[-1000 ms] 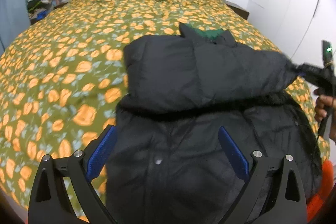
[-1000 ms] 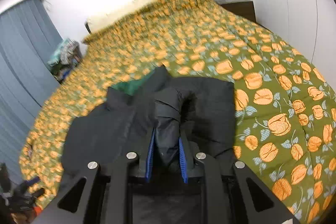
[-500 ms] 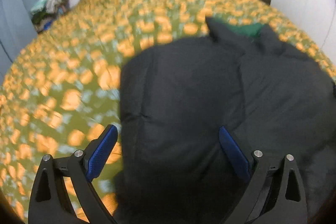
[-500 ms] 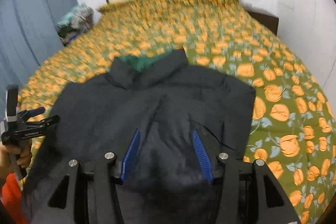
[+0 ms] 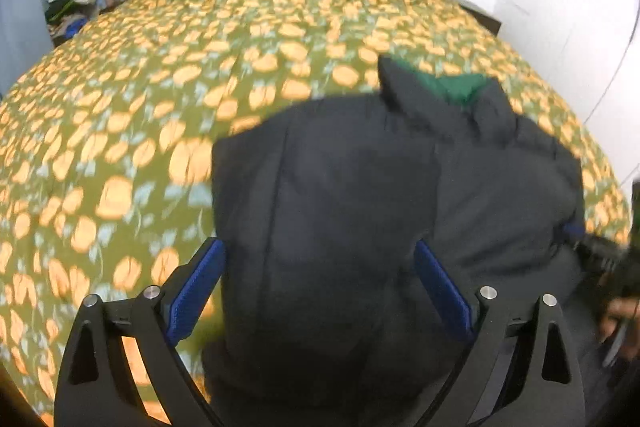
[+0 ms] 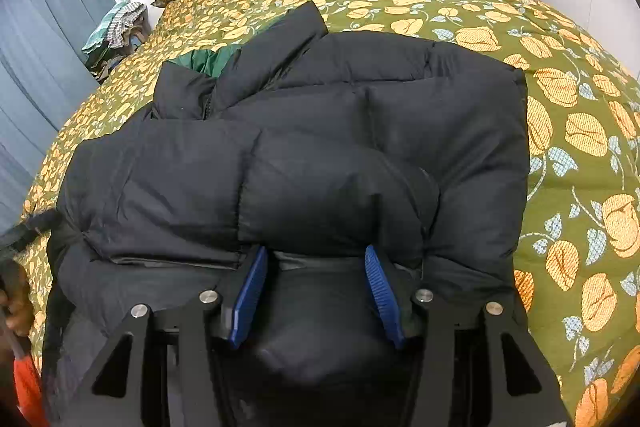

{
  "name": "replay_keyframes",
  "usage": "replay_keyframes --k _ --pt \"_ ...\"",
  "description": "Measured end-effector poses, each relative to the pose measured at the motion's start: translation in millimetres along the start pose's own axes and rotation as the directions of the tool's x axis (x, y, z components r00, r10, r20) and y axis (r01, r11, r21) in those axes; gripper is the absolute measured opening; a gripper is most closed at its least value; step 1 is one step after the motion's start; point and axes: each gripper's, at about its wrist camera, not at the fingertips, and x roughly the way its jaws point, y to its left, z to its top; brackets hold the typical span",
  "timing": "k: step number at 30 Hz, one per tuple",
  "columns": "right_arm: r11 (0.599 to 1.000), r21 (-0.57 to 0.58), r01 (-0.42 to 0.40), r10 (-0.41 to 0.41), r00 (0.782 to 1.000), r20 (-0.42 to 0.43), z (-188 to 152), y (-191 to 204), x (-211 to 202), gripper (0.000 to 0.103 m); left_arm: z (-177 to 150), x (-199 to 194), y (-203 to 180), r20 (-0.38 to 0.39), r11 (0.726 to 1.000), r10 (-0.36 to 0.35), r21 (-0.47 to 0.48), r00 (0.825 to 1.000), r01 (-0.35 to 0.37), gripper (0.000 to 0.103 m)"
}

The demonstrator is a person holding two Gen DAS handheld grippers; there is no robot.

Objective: Fold large clothes

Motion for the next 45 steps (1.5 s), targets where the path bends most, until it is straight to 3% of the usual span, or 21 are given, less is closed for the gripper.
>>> replay_keyframes --k 5,7,11,16,21,24,26,30,33,36,38,42,45 --pt "1.000 0.003 -0.006 0.006 1.000 0.017 -1 0 1 0.052 32 65 11 -0.044 0.997 0.069 -0.043 0.997 -0.071 0.100" --pt "1.000 0.000 -0.006 0.006 1.000 0.022 -2 0 1 0.052 28 96 22 -0.087 0.993 0.060 -0.094 0.994 -0.068 0.103" --pt "1.000 -0.009 -0.006 0.006 0.999 0.039 -5 2 2 0.052 18 113 25 -0.065 0.990 0.076 -0.115 0.995 -0.083 0.103" --pt "1.000 -0.009 -0.012 0.013 0.997 0.072 -9 2 6 0.052 10 119 29 -0.040 0.989 0.061 -0.131 0.997 -0.065 0.102" --pt "1.000 -0.025 0.014 -0.011 0.996 0.084 -9 5 6 0.052 18 117 25 -0.044 0.989 0.087 -0.116 0.995 -0.092 0.102" --pt "0.999 -0.032 0.025 -0.022 0.996 0.082 -8 6 4 0.052 22 91 17 -0.076 0.989 0.126 -0.072 0.989 -0.131 0.101" --pt "0.997 -0.050 0.059 -0.055 0.996 0.066 -5 11 -7 0.052 17 55 8 -0.056 0.995 0.094 -0.029 0.994 -0.096 0.101" --pt "0.993 -0.079 0.085 -0.083 0.996 0.031 -14 26 -59 0.053 -24 -20 -17 -0.023 0.995 0.009 0.099 1.000 -0.007 0.102" --pt "0.990 -0.128 0.062 -0.067 0.997 -0.042 -41 39 -87 0.057 -82 -52 -45 -0.089 0.976 -0.025 0.213 0.996 0.044 0.102" --pt "0.985 -0.171 0.021 -0.054 0.980 -0.192 -87 53 -96 0.057 -139 -61 -71 -0.195 0.955 -0.044 0.281 0.980 0.098 0.101" --pt "0.975 -0.220 0.007 -0.069 0.959 -0.275 -128 66 -102 0.057 -171 -72 -78 -0.226 0.947 -0.056 0.298 0.972 0.124 0.101" --pt "0.956 -0.291 0.032 -0.120 0.949 -0.292 -183 84 -129 0.057 -221 -104 -78 -0.280 0.935 -0.060 0.321 0.958 0.153 0.101" --pt "0.968 -0.252 0.012 -0.098 0.939 -0.330 -215 81 -151 0.057 -242 -124 -71 -0.361 0.913 -0.068 0.354 0.930 0.204 0.101"
